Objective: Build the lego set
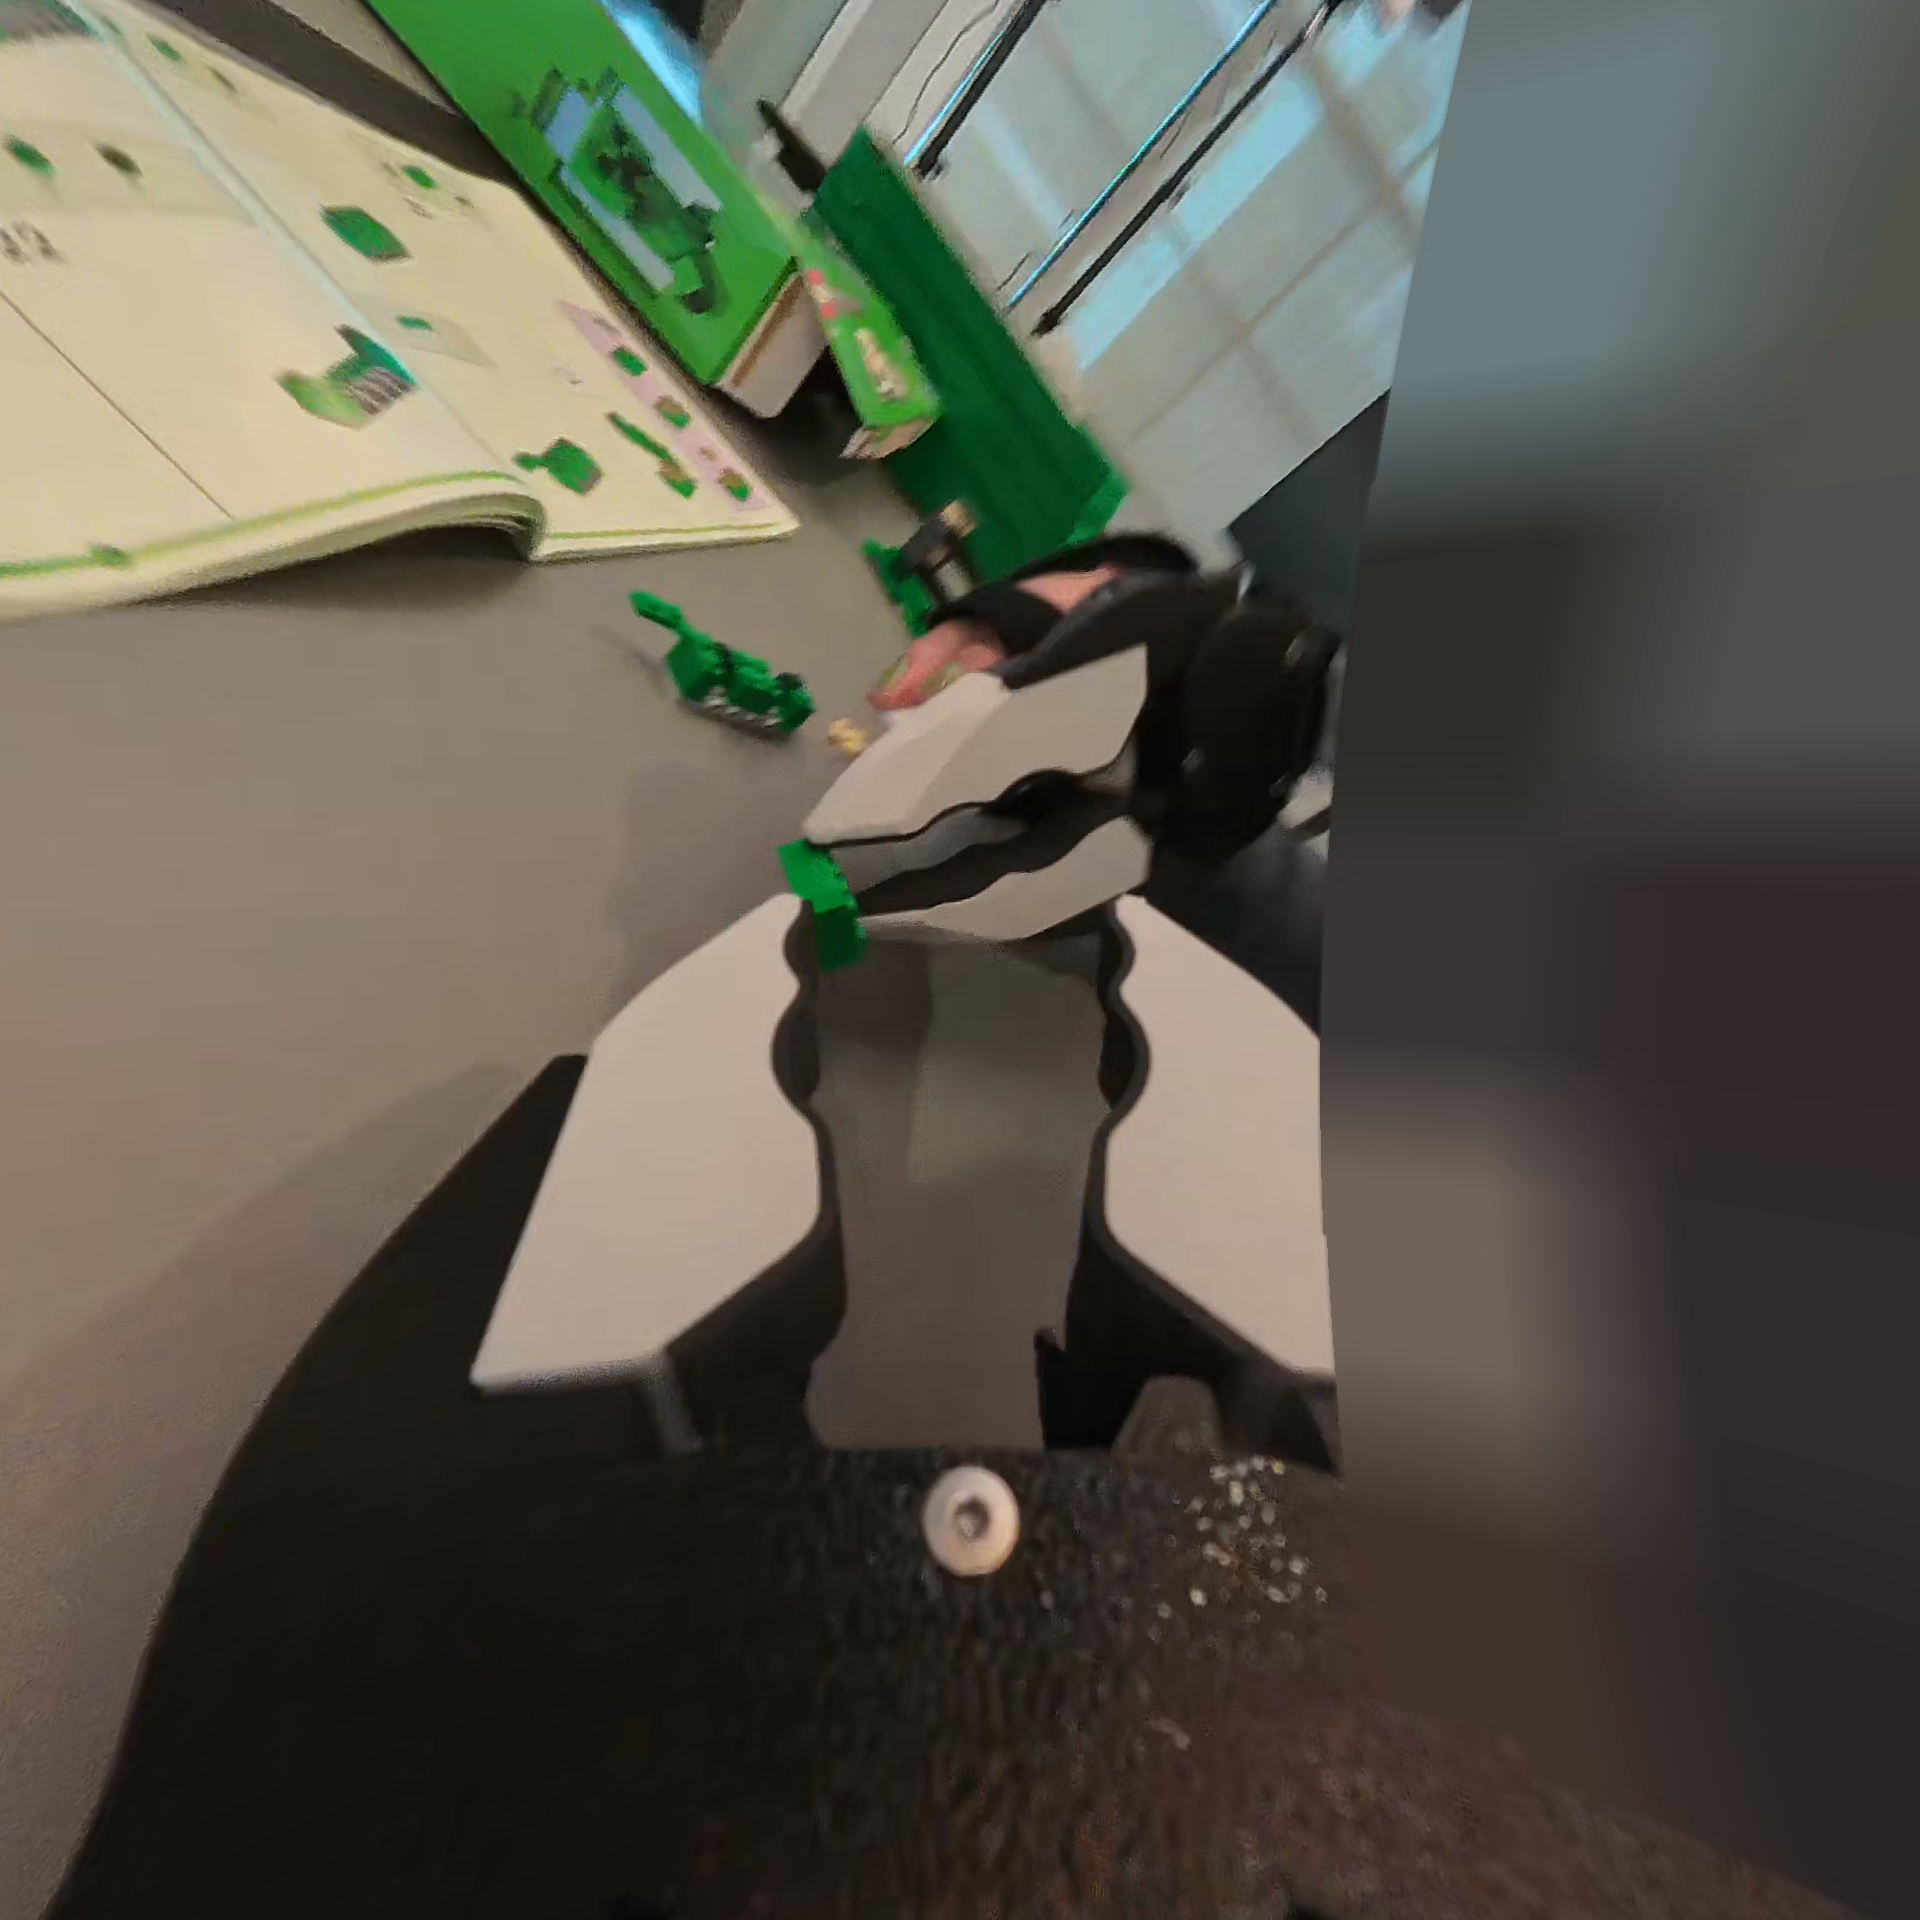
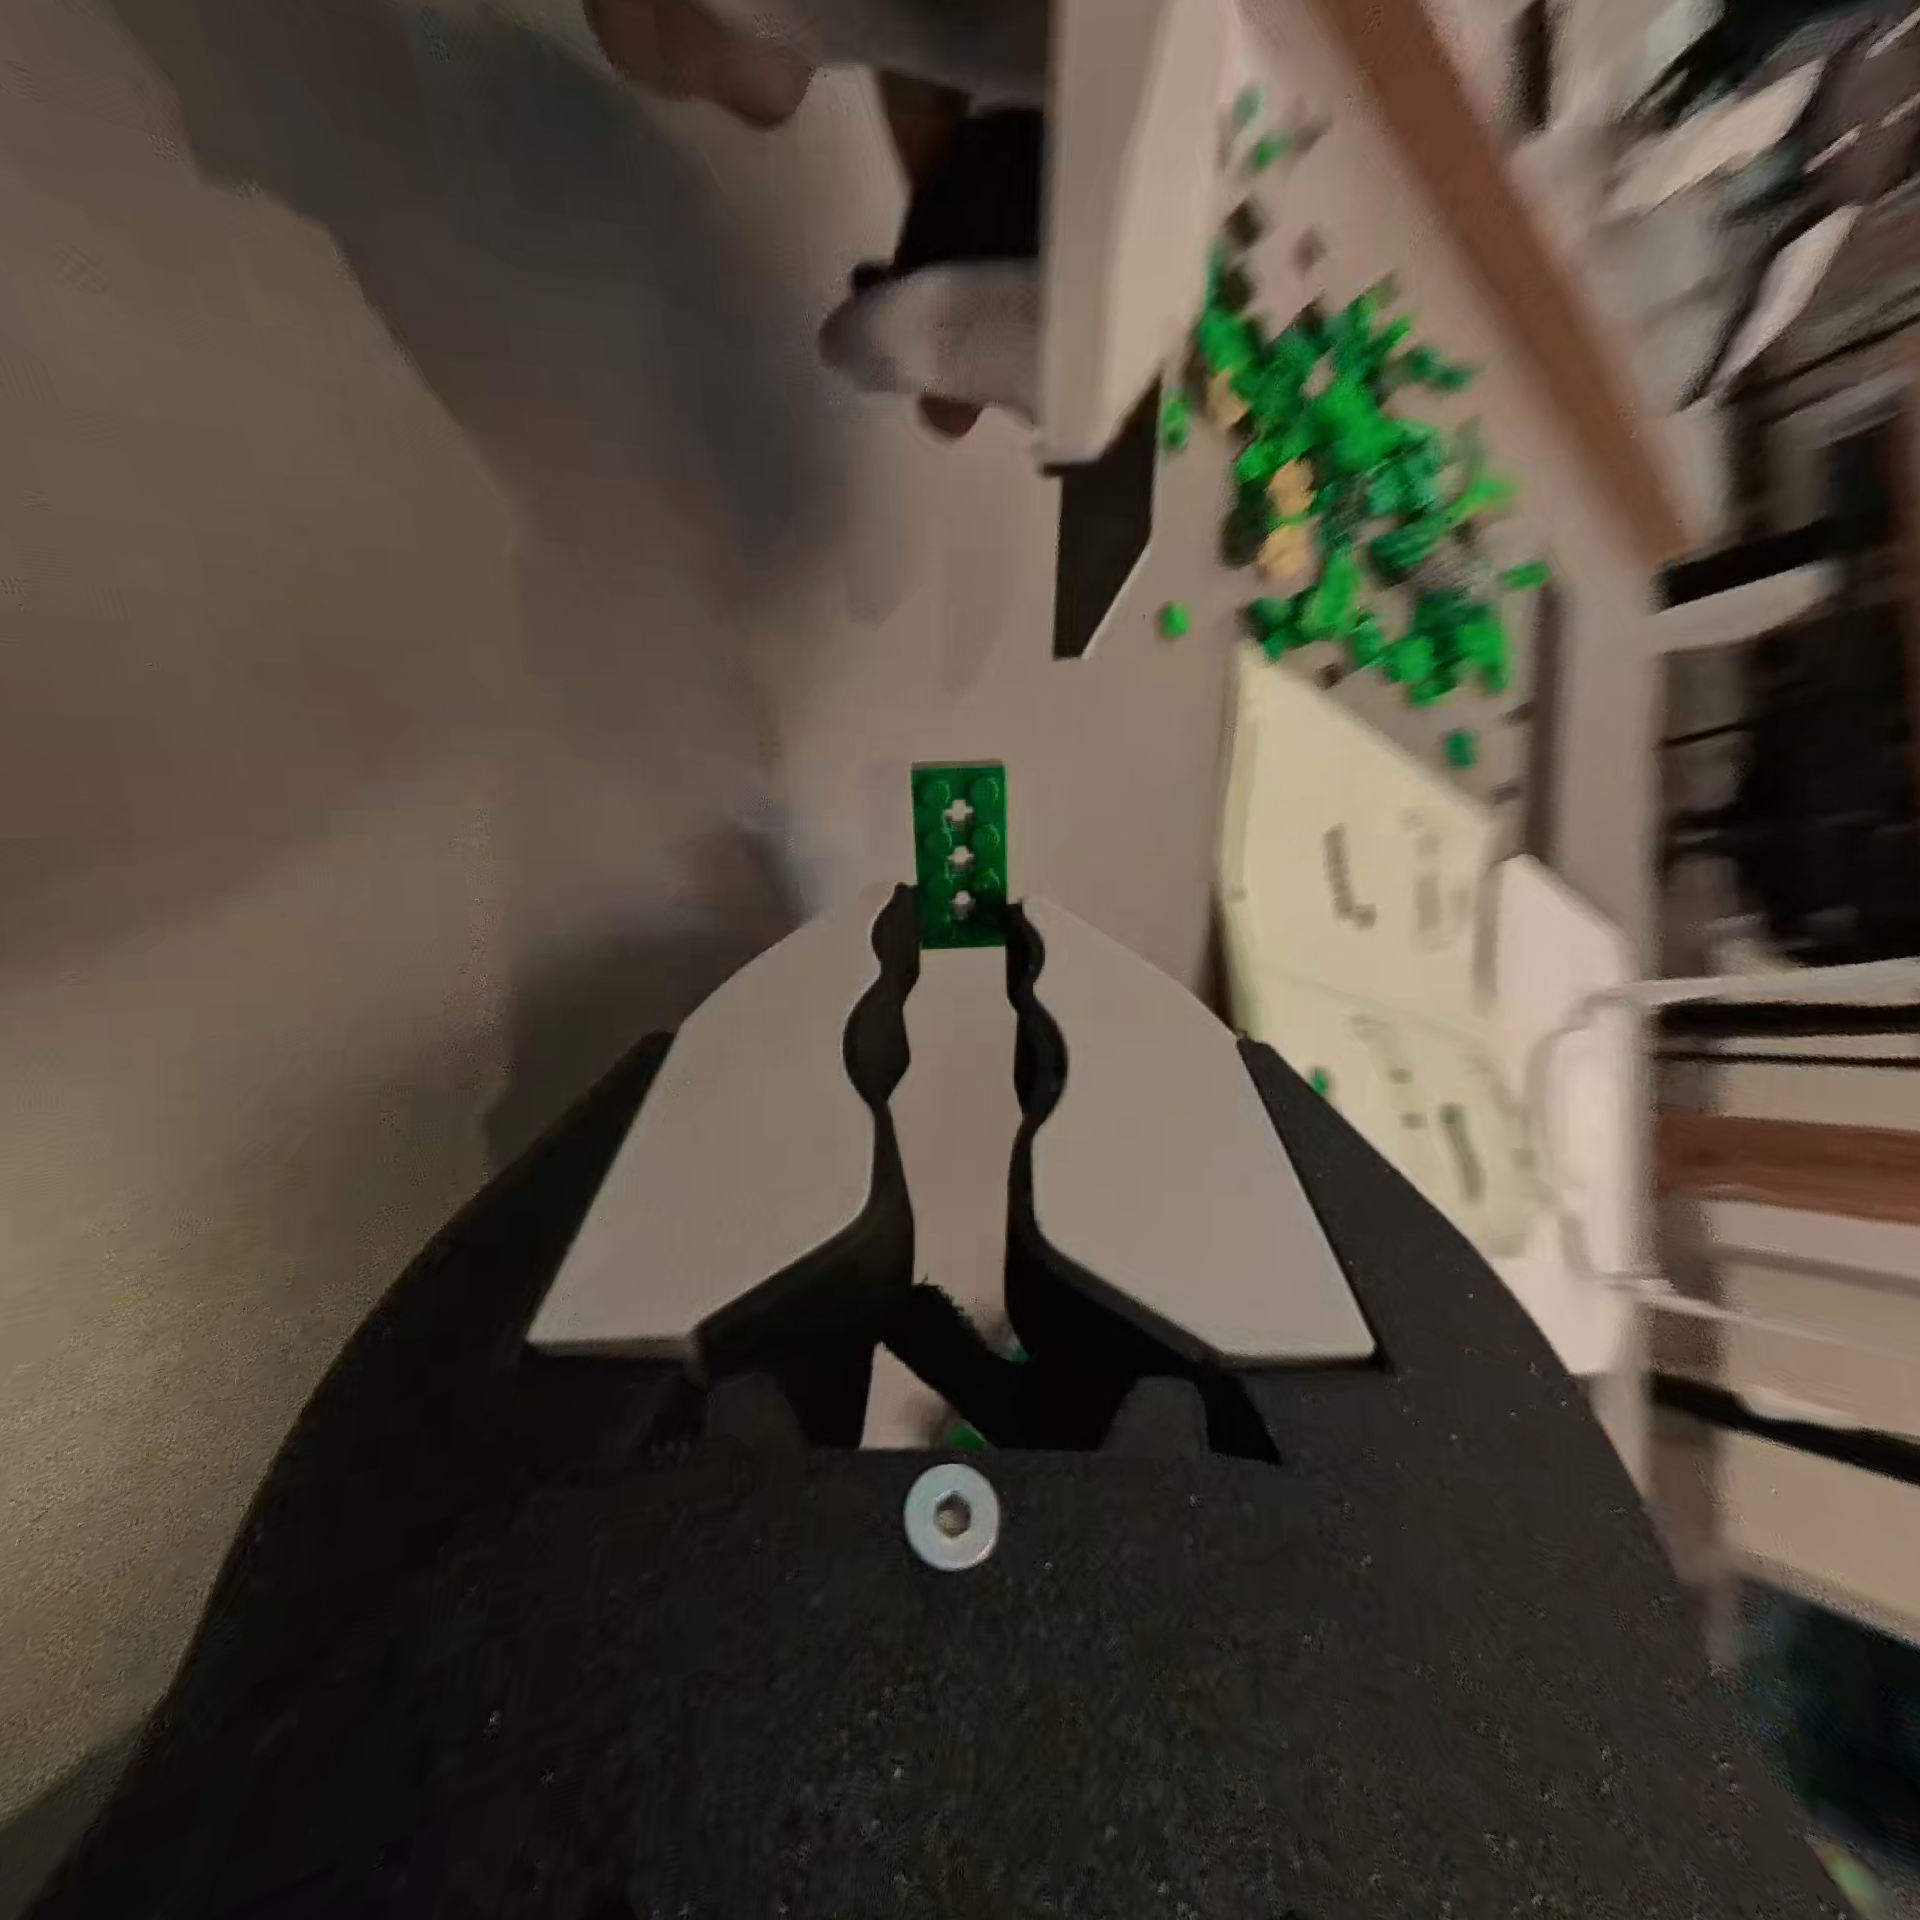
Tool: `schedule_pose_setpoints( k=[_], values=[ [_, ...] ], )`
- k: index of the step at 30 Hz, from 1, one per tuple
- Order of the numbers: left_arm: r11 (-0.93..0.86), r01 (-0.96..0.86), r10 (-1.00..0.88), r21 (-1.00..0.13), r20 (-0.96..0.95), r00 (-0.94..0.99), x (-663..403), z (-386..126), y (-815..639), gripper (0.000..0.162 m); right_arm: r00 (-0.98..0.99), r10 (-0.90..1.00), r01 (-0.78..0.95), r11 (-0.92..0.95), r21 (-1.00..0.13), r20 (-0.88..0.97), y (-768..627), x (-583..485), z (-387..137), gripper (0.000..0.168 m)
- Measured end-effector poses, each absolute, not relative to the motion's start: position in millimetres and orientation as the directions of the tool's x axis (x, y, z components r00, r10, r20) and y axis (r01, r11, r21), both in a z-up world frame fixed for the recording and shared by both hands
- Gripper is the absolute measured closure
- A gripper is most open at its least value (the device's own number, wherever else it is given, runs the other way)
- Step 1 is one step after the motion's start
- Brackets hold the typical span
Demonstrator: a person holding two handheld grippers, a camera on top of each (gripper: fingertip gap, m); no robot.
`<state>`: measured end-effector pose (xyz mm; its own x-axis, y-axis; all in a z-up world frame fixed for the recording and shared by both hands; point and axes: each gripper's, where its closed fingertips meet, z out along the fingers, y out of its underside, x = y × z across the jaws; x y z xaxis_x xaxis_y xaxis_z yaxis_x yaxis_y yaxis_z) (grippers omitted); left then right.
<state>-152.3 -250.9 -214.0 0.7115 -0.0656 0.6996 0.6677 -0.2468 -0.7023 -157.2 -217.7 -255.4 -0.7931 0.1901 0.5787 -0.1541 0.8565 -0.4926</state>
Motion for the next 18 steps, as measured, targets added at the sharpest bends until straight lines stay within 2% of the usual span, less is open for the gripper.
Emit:
schedule_pose_setpoints(
  k=[3, 6, 11, 16, 18],
  values=[
    [-0.284, 0.531, -0.009, -0.799, 0.556, 0.831, -153.7, -221.5, -250.2, 0.112, -0.893, 0.222, 0.011, 0.881, -0.473, 0.392, -211.9, -153.2, -267.6, 0.153],
    [-0.287, 0.475, 0.012, -0.832, 0.493, 0.87, -155.7, -222.4, -249.4, 0.114, -0.934, 0.255, 0.133, 0.897, -0.421, 0.249, -208.3, -148.7, -274.6, 0.153],
    [-0.338, 0.422, 0.044, -0.841, 0.433, 0.9, -156.5, -233.1, -250.6, 0.113, -0.94, 0.29, 0.209, 0.905, -0.37, 0.18, -203.4, -151.0, -284.3, 0.152],
    [-0.349, 0.374, 0.063, -0.859, 0.377, 0.924, -157.2, -237.2, -251.2, 0.112, -0.931, 0.324, 0.23, 0.88, -0.416, 0.17, -205.3, -151.2, -284.1, 0.151],
    [-0.335, 0.362, 0.064, -0.87, 0.363, 0.93, -158.2, -234.6, -250.2, 0.112, -0.919, 0.353, 0.24, 0.853, -0.463, 0.176, -205.8, -149.5, -279.8, 0.143]
  ],
)
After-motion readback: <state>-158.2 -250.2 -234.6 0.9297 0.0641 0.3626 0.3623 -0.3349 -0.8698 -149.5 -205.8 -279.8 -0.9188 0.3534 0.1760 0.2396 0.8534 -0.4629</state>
